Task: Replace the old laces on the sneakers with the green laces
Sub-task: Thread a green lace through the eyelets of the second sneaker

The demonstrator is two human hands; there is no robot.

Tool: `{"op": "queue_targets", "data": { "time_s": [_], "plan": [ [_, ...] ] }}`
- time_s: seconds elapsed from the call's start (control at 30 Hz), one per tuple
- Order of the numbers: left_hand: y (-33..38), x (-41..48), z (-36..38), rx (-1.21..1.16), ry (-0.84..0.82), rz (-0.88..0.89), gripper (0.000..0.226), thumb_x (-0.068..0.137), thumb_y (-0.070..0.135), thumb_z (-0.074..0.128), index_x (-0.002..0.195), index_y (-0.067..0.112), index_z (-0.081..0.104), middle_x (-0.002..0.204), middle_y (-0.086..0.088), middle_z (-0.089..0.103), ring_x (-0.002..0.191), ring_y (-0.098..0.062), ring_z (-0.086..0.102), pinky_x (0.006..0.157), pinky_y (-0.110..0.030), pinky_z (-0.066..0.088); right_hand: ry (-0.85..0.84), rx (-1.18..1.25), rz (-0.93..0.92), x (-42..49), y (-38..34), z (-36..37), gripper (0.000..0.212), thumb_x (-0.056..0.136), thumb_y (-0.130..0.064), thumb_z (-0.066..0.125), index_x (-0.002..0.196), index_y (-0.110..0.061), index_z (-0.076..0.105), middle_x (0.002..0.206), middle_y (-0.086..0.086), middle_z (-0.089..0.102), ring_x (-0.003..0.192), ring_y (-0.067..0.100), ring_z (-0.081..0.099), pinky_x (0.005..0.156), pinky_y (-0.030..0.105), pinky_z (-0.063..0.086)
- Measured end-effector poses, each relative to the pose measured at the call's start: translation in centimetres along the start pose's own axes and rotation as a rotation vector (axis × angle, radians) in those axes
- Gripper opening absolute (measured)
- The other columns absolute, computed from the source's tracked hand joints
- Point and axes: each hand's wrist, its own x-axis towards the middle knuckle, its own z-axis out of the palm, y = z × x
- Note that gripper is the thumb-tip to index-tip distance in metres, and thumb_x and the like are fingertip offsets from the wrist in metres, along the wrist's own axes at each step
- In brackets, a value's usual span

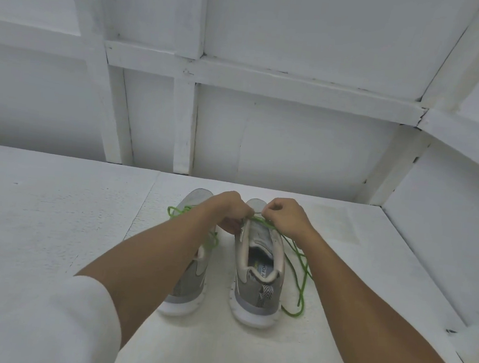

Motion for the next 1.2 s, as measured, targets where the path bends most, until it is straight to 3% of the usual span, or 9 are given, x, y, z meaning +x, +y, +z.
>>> {"op": "queue_targets", "data": {
  "time_s": [0.4,0.6,0.87,1.07,1.2],
  "plan": [
    [-0.5,0.3,-0.1,-0.060,-0.017,-0.016,0.019,0.093,0.000,0.046,0.078,0.000,0.058,0.069,-0.015,0.062,0.062,-0.025,0.063,0.083,-0.040,0.059,-0.021,-0.054,0.022,0.2,0.0,0.9,0.012,0.081,-0.009,0.066,0.072,-0.017,0.071,0.079,-0.002,0.068,0.079,0.013,0.057,0.061,0.021,0.042],
    [-0.9,0.4,0.1,-0.093,-0.019,-0.017,0.019,0.093,0.000,0.044,0.082,-0.001,0.059,0.074,-0.016,0.063,0.067,-0.026,0.064,0.083,-0.041,0.058,-0.013,-0.067,0.033,0.4,0.3,1.5,0.011,0.083,-0.011,0.067,0.077,-0.016,0.074,0.084,-0.001,0.069,0.084,0.015,0.059,0.072,0.024,0.042],
    [-1.0,0.9,0.1,-0.095,-0.011,-0.015,0.018,0.093,0.001,0.046,0.080,0.001,0.058,0.071,-0.014,0.063,0.064,-0.024,0.064,0.082,-0.040,0.059,-0.026,-0.093,0.043,0.4,0.2,1.7,0.009,0.084,-0.011,0.068,0.083,-0.014,0.076,0.089,0.001,0.070,0.087,0.015,0.060,0.075,0.024,0.043],
    [-0.8,0.6,0.2,-0.120,-0.005,-0.006,0.020,0.094,0.011,0.048,0.077,0.006,0.057,0.067,-0.008,0.059,0.056,-0.019,0.058,0.066,-0.032,0.057,-0.044,-0.134,0.056,0.6,0.0,2.4,0.011,0.082,-0.014,0.069,0.077,-0.022,0.074,0.088,0.001,0.071,0.089,0.019,0.063,0.077,0.027,0.050],
    [-1.4,1.8,0.7,-0.080,0.012,0.003,0.017,0.094,0.008,0.053,0.081,0.003,0.063,0.079,-0.014,0.066,0.062,-0.024,0.064,0.077,-0.040,0.060,-0.025,-0.148,0.070,0.6,-0.2,2.2,0.012,0.083,-0.017,0.065,0.080,-0.020,0.076,0.090,0.003,0.072,0.088,0.021,0.063,0.073,0.026,0.048]
  ]
}}
